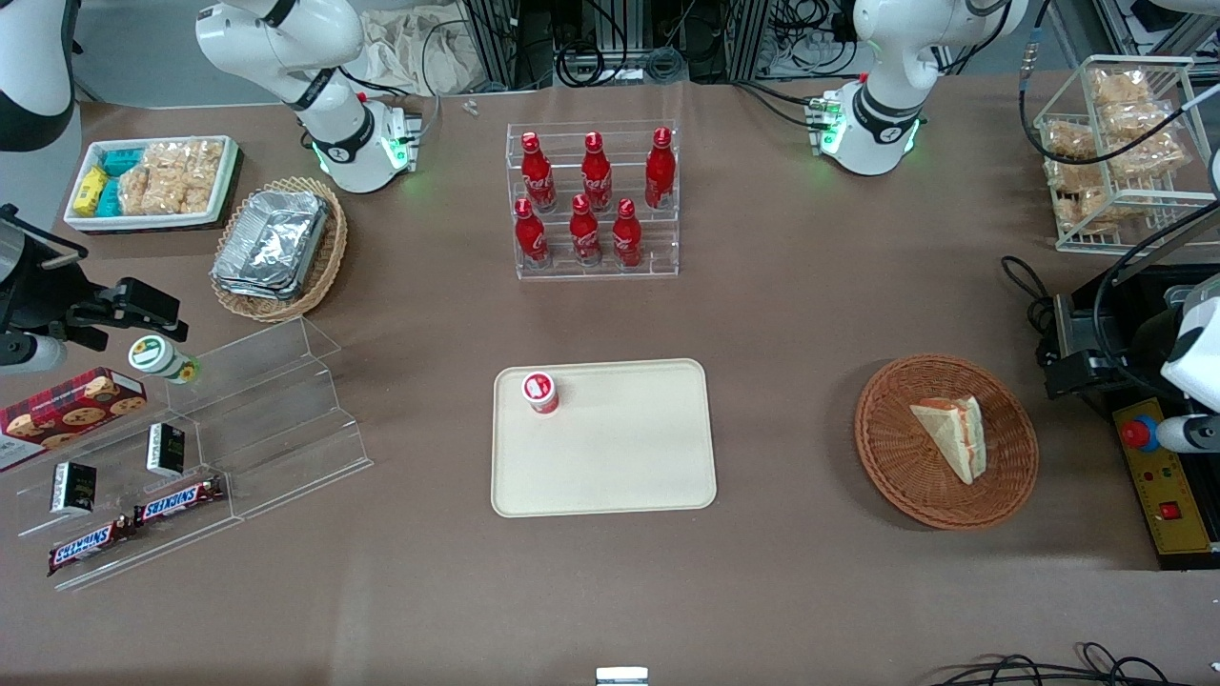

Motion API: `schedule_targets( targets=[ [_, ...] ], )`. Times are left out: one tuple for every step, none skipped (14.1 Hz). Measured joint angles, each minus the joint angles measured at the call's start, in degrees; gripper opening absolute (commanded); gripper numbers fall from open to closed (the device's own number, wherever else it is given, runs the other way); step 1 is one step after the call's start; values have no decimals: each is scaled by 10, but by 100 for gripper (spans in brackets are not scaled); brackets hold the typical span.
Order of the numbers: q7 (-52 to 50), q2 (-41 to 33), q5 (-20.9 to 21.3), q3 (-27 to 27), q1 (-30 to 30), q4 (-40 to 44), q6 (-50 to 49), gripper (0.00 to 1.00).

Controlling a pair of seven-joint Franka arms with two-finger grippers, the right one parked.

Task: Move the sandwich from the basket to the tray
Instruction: 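Move the left gripper over the wrapped sandwich in the wicker basket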

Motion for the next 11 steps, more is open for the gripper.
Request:
schedule_targets(
  targets=[
    [-1,0,0,0,0,0,0,100],
    [-2,0,0,0,0,-2,-1,100],
    [-3,0,0,0,0,-3,-2,100],
    [-3,0,0,0,0,-5,-2,100],
    [-3,0,0,0,0,-6,-2,100],
    [-3,0,0,0,0,-8,-3,100],
    [-4,0,0,0,0,-13,-5,100],
    [-4,0,0,0,0,-21,-5,100],
    [-5,0,0,1,1,-33,-5,100],
    [-5,0,0,1,1,-48,-4,100],
    [-6,0,0,1,1,-65,-1,100]
  ],
)
